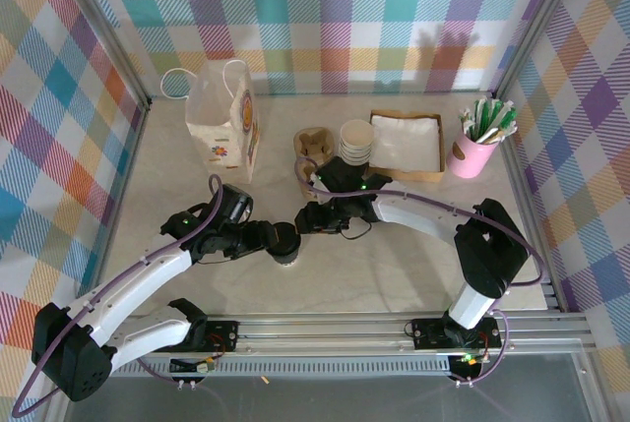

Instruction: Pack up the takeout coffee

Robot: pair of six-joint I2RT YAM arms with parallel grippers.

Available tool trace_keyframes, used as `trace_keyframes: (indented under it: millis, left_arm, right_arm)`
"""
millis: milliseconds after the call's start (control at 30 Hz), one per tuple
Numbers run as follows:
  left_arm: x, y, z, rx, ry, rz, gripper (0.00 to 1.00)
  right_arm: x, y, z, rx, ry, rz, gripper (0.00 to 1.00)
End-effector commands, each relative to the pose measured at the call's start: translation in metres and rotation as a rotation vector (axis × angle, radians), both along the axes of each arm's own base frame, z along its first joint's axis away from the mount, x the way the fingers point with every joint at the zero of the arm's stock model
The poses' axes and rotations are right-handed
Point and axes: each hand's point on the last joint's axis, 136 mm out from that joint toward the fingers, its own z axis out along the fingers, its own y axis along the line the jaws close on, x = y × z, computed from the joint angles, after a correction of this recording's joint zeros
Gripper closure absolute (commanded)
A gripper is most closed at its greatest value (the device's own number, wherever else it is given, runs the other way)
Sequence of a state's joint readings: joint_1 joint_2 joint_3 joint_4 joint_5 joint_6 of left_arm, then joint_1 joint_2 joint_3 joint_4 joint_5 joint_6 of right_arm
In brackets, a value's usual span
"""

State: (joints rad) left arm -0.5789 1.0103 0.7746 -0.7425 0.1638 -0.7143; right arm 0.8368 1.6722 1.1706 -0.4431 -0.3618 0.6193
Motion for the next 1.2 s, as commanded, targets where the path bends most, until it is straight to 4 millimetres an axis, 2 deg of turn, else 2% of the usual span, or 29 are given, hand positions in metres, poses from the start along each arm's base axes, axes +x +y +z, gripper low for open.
trace_keyframes:
  millis: [0,433,567,633,833,1033,1167]
  left_arm:
    - [-0.008,0.011,-0.009,0.042,0.046,0.022,0.42]
    - [-0.015,0.017,-0.018,0.067,0.077,0.028,0.43]
    - [-0.015,0.016,-0.018,0.064,0.074,0.029,0.43]
    - [-0.014,0.015,-0.015,0.06,0.07,0.027,0.43]
    - [-0.003,0.01,0.002,0.047,0.017,0.004,0.43]
    - [0.0,0.007,-0.001,0.064,0.033,-0.009,0.43]
    - [0.0,0.008,0.001,0.061,0.026,-0.007,0.43]
  right_arm:
    - [-0.005,-0.005,0.002,0.009,-0.001,0.015,0.55]
    - [-0.014,-0.022,-0.043,-0.068,0.035,-0.008,0.57]
    - [-0.015,-0.024,-0.049,-0.07,0.043,-0.02,0.57]
    - [-0.014,-0.022,-0.043,-0.06,0.038,-0.016,0.57]
    - [-0.003,-0.013,-0.006,-0.024,-0.042,0.017,0.55]
    - [-0.005,-0.011,0.004,-0.007,-0.054,0.041,0.55]
    - [-0.007,-0.007,0.018,0.042,-0.075,0.058,0.53]
